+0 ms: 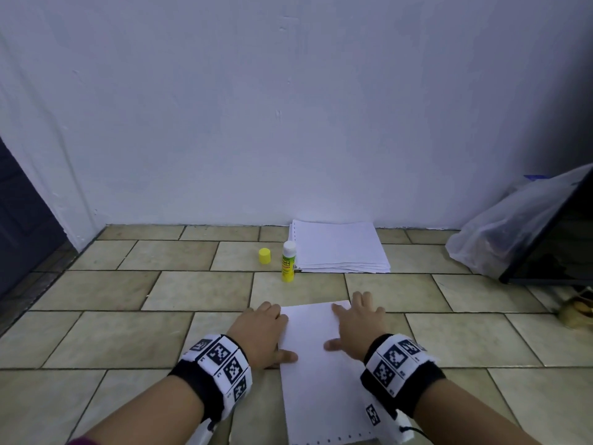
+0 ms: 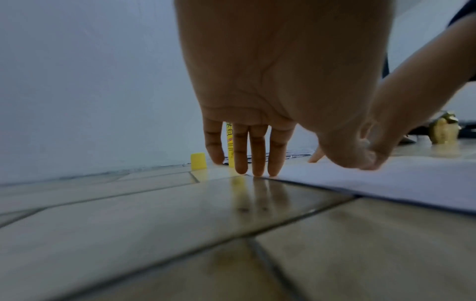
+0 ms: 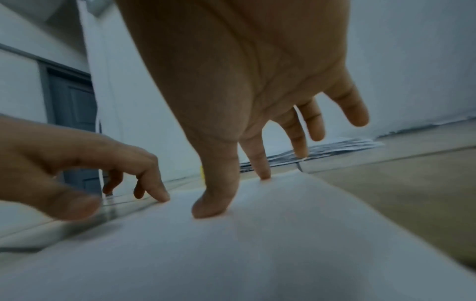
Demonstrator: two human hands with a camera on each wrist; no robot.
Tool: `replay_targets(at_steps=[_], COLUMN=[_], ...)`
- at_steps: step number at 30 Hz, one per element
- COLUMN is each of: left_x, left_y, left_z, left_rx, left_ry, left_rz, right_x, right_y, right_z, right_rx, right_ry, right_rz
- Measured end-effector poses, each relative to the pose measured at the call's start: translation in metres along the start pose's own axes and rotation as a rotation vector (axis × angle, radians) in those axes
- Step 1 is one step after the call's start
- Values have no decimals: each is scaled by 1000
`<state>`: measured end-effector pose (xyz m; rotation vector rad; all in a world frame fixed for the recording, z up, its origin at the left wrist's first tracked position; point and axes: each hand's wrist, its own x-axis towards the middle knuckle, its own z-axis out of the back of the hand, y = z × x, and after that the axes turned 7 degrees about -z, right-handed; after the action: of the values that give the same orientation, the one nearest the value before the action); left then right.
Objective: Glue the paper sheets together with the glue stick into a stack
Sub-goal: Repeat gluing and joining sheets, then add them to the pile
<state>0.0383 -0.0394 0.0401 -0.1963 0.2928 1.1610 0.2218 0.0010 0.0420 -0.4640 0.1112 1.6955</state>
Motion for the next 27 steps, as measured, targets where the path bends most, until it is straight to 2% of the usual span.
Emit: replay_targets(at_steps=[2, 6, 10, 14, 20, 27], left_x=[1, 8, 7, 5, 7, 10], left_y=[-1, 1, 4, 4, 6, 7], left_z=[6, -2, -10, -11, -12, -12], left_rx=[-20, -148, -171, -145, -46, -16], left_ry=[-34, -64, 19, 136, 156, 152], left_rz=[11, -109, -89, -62, -64, -58], right_x=[-1, 1, -2, -5, -9, -17], right_y=[9, 24, 35, 38, 6, -52], right_z=[3, 5, 7, 5, -1, -14], right_rx=[-34, 59, 139, 230, 376, 359], right_ry=[20, 96, 166, 210, 212, 179], right_rz=[12, 170, 309, 350, 269, 55])
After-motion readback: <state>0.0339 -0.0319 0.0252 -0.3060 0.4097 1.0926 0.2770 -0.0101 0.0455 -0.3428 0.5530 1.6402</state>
